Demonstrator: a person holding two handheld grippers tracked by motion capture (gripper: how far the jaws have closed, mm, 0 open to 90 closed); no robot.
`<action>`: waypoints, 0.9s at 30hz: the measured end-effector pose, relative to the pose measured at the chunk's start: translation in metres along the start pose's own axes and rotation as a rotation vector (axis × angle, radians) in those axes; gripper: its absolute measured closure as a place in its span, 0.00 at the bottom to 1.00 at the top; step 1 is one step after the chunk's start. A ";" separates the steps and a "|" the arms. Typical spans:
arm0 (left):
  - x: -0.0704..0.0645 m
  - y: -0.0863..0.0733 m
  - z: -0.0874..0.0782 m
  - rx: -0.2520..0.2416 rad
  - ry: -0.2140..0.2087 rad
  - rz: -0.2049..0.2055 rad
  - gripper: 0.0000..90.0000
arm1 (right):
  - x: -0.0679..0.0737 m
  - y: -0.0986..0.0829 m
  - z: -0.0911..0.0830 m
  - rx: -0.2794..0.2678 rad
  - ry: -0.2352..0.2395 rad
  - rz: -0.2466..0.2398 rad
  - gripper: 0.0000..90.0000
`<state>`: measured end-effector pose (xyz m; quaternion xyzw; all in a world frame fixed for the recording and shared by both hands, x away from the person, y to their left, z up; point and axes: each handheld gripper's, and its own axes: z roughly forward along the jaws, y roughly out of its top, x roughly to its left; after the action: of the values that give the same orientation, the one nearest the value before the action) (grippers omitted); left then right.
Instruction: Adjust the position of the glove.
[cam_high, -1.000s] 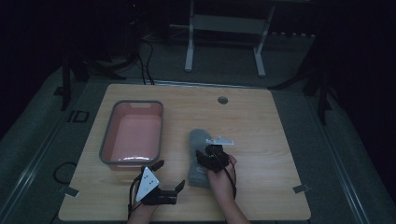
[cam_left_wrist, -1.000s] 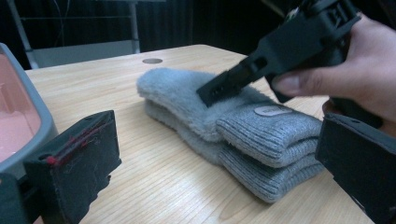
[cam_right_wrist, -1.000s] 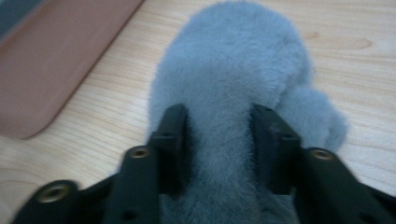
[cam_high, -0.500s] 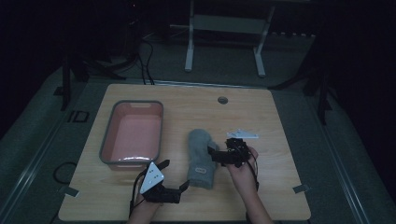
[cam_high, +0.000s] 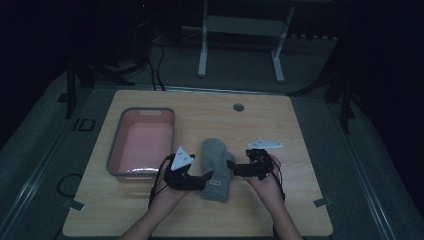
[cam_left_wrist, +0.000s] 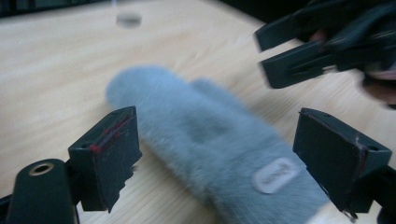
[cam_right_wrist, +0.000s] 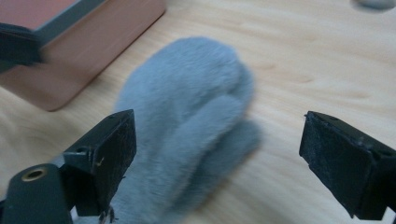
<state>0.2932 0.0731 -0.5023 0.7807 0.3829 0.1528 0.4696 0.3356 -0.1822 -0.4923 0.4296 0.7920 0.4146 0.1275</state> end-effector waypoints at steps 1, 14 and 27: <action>0.003 0.002 0.004 0.018 0.023 -0.004 0.24 | 0.001 0.000 0.003 0.001 -0.005 -0.001 0.19; 0.018 -0.007 0.056 0.261 0.014 -0.062 0.39 | 0.003 -0.020 0.041 0.203 -0.032 0.012 0.42; 0.021 -0.010 0.077 0.305 -0.115 -0.105 0.75 | -0.008 -0.024 0.052 0.251 0.104 0.065 0.75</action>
<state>0.3488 0.0442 -0.5531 0.8293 0.4145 0.0231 0.3740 0.3553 -0.1667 -0.5449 0.4455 0.8290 0.3377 0.0182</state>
